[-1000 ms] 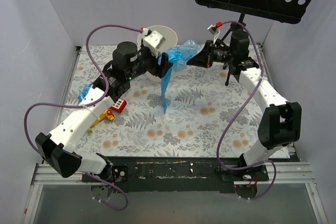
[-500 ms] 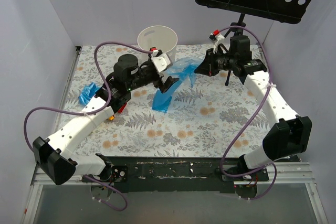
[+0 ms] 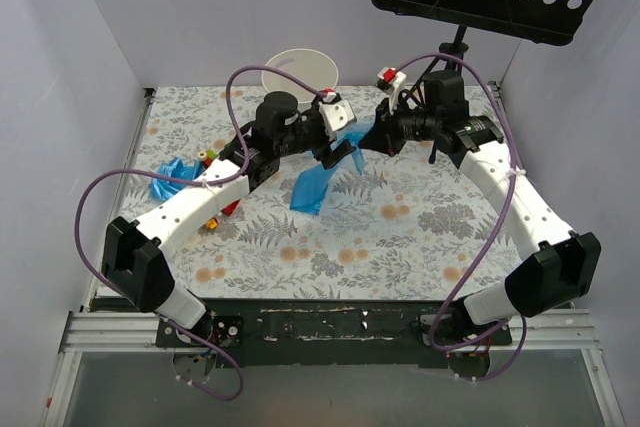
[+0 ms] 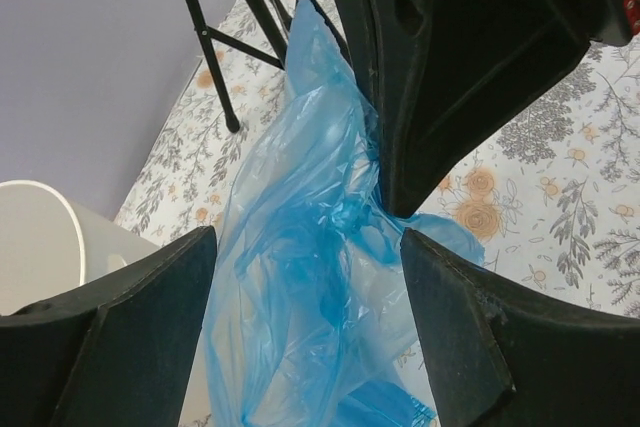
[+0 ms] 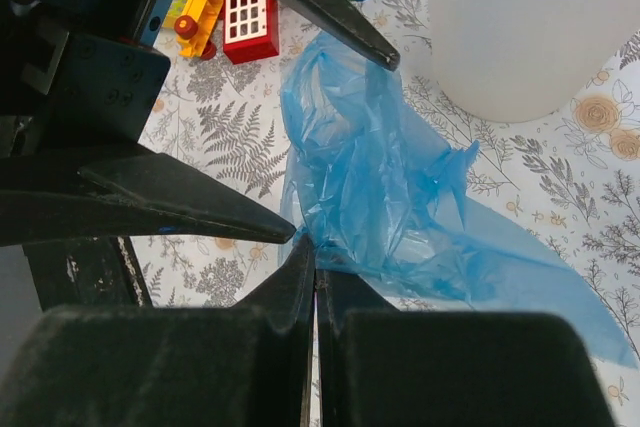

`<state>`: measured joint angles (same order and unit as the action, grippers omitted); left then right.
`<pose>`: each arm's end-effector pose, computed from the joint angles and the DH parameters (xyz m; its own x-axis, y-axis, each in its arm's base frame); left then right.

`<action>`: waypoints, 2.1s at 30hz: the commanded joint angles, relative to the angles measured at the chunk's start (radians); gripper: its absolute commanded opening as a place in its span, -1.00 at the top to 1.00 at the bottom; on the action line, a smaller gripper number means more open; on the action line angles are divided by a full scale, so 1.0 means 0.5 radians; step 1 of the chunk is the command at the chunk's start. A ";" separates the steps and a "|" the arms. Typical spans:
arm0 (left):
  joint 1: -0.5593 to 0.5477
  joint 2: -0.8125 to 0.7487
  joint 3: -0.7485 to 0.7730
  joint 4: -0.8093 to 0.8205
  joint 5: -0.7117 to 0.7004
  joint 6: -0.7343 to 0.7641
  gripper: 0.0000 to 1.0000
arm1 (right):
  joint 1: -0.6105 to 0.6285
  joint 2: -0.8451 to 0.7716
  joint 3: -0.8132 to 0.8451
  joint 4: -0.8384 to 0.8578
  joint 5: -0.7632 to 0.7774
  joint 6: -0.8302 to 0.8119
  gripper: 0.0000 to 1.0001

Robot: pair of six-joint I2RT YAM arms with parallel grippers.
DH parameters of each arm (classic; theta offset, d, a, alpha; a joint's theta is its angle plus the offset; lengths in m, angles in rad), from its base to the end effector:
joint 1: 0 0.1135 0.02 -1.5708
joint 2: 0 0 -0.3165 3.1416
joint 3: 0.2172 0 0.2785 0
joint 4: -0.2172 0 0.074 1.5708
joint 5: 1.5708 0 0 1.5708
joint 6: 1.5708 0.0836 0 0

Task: Put the trash bags into the trash bin
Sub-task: Unfold the trash bag at the center of the board.

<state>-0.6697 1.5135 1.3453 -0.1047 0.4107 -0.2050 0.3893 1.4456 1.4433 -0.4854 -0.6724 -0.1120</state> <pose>0.3126 -0.2901 0.4025 -0.3841 0.0661 -0.9209 0.8093 0.5041 -0.3014 0.3278 0.1908 0.4216 -0.3407 -0.2343 -0.9105 -0.8494 0.4919 0.1913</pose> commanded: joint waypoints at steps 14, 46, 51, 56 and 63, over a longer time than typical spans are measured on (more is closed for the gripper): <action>0.097 -0.060 0.442 -0.729 0.443 0.367 -0.65 | 0.117 -0.151 0.089 -0.201 0.013 -0.663 0.97; 0.097 -0.124 0.203 -0.785 0.124 0.637 1.00 | 0.176 -0.161 0.007 -0.158 0.485 -0.565 0.97; 0.097 -0.195 0.141 -0.714 -0.134 0.579 1.00 | 0.157 -0.130 -0.040 -0.094 0.749 -0.378 0.97; 0.097 -0.226 0.092 -0.616 -0.351 0.444 1.00 | 0.148 -0.081 -0.033 -0.085 0.948 -0.304 0.97; 0.097 -0.269 0.019 -0.450 -0.677 0.376 1.00 | 0.087 -0.056 -0.064 -0.100 1.225 -0.221 0.97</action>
<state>-0.6239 1.4452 1.3758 -0.3996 0.2005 0.0154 0.4553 1.4147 1.4220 -0.5701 -0.1741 -0.2737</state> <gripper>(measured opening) 0.009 0.021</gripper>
